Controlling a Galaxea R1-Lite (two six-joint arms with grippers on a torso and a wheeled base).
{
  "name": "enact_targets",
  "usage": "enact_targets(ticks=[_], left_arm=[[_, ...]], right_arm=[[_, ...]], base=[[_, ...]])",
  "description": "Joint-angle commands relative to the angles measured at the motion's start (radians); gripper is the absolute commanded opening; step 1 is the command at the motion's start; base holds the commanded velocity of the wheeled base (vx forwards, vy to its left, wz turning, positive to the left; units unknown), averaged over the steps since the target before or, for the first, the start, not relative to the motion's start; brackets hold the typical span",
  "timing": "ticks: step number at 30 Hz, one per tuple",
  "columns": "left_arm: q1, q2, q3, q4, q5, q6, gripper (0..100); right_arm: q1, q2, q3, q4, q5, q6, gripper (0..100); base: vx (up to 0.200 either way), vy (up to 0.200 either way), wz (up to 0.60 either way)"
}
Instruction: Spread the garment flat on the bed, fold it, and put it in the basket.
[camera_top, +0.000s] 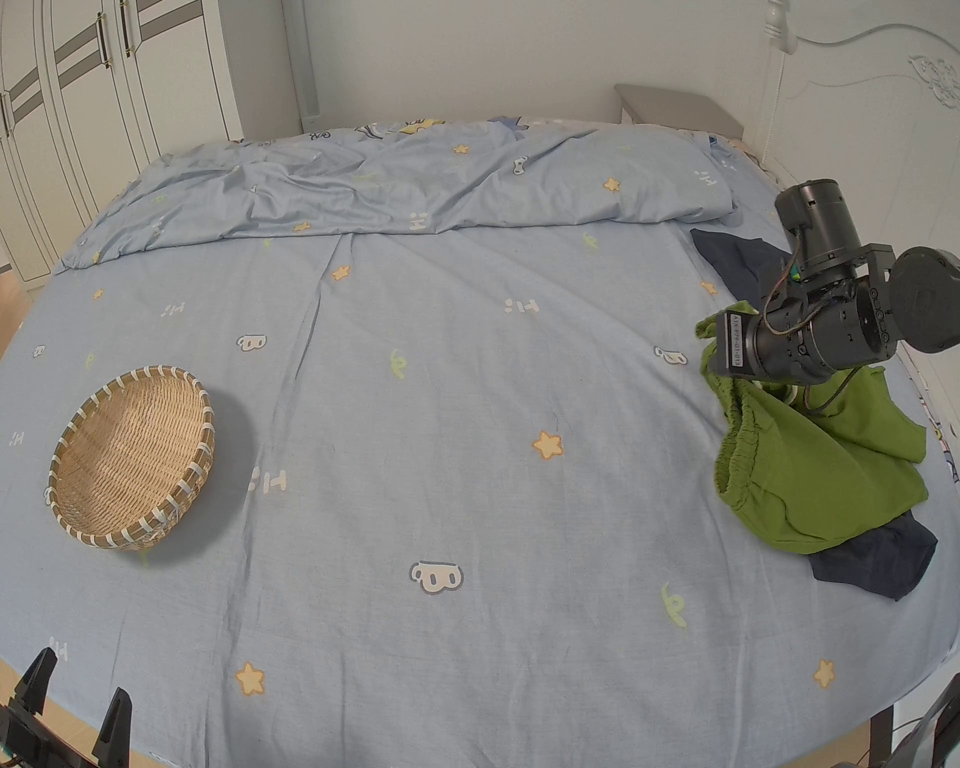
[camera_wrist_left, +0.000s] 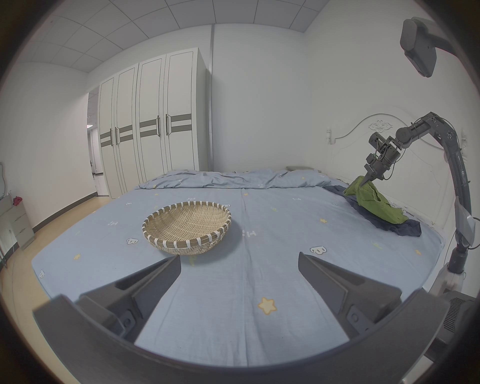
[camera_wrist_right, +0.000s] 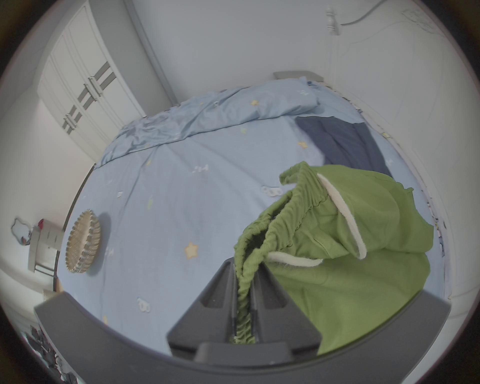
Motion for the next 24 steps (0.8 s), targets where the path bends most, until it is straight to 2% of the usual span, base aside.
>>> enact_targets(ticks=[1,3,10,12,13,19,24], left_arm=[[0.000,-0.002,0.016,-0.001,0.000,0.000,100],[0.000,-0.002,0.016,-0.001,0.000,0.000,100],[0.000,-0.002,0.016,-0.001,0.000,0.000,100],[0.000,-0.002,0.016,-0.001,0.000,0.000,100],[0.000,-0.002,0.016,-0.001,0.000,0.000,100],[0.000,-0.002,0.016,-0.001,0.000,0.000,100],[0.000,-0.002,0.016,-0.001,0.000,0.002,100]], right_arm=[[0.112,-0.009,-0.017,0.002,-0.001,0.019,0],[0.204,-0.001,-0.032,-0.003,-0.001,0.028,0],[0.400,0.069,-0.193,0.005,-0.004,0.080,0],[0.428,0.083,-0.224,0.007,-0.014,0.085,0],[0.463,0.100,-0.273,0.010,-0.050,0.086,0],[0.558,0.177,-0.385,0.013,-0.108,0.091,0],[0.560,0.209,-0.386,0.011,-0.108,0.095,0]], base=[[0.000,0.000,0.00],[0.000,0.000,0.00],[0.000,0.000,0.00],[0.000,0.000,0.00],[0.000,0.000,0.00],[0.000,0.000,0.00],[0.000,0.000,0.00]])
